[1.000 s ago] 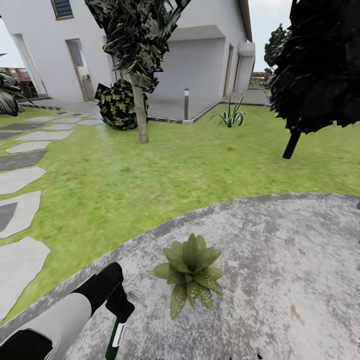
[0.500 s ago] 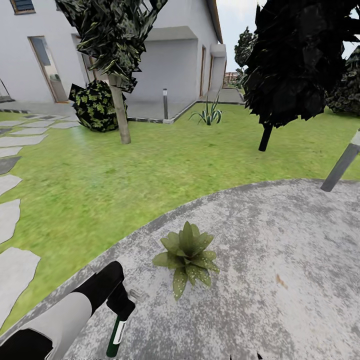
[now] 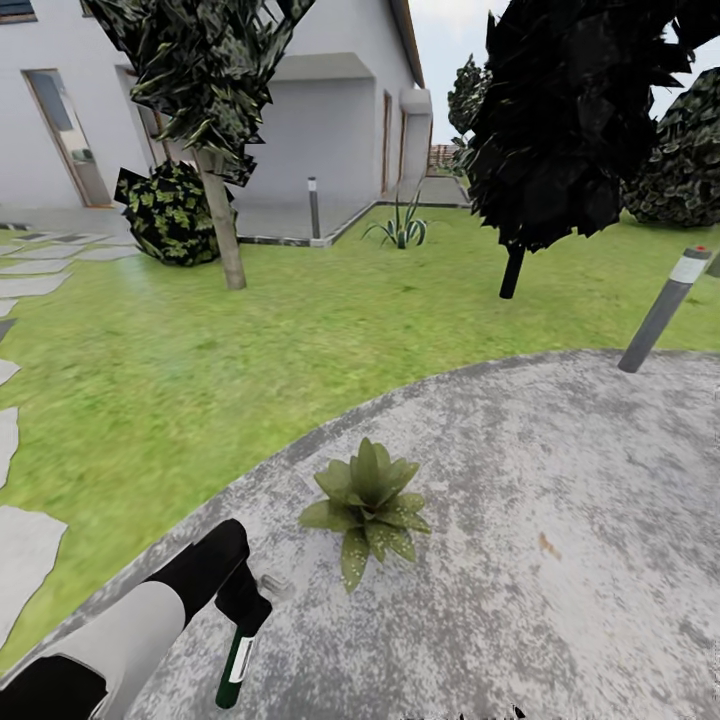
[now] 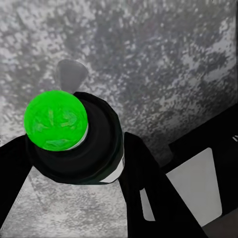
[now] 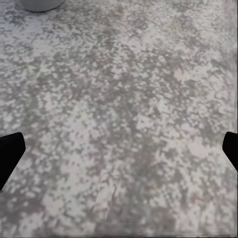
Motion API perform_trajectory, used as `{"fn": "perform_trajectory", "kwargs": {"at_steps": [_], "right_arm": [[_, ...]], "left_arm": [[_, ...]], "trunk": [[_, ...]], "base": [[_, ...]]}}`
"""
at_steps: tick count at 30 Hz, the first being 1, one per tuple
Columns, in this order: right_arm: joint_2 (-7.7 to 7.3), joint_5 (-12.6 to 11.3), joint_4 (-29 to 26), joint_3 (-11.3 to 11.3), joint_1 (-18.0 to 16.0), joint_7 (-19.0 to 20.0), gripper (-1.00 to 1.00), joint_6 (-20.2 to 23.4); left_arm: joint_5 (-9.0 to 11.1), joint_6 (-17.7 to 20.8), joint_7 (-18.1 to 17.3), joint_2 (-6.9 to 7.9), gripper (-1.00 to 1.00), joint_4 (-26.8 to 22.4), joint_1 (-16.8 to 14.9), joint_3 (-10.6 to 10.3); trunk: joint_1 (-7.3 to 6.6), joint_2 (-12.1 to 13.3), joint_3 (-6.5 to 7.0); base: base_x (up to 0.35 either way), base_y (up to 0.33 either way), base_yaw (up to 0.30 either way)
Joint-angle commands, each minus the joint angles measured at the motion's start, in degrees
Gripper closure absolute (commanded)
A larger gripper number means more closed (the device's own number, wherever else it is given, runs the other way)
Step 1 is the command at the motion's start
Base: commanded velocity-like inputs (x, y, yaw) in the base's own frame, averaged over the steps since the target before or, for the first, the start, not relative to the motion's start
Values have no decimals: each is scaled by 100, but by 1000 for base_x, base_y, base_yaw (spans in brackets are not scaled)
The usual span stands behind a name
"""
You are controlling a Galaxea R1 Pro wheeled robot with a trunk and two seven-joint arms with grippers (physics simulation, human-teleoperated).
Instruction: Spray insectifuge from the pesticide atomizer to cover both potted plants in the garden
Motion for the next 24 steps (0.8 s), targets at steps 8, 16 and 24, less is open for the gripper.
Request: {"fn": "perform_trajectory", "kwargs": {"at_steps": [8,16,24], "right_arm": [[2,60,3,-12,-4,-55,-100,-7],[2,60,3,-20,-4,-55,-100,-7],[2,60,5,-11,-4,-53,-100,-7]], "left_arm": [[-44,24,-65,-25,100,-15,-17,-9],[-48,74,-65,-59,100,-15,-47,-16],[-52,88,-66,-65,100,-18,-75,-16]], "trunk": [[-1,-2,-5],[-1,-2,-5],[-1,-2,-5]], "base": [[0,1,-298],[73,244,-300],[122,295,-300]]}}
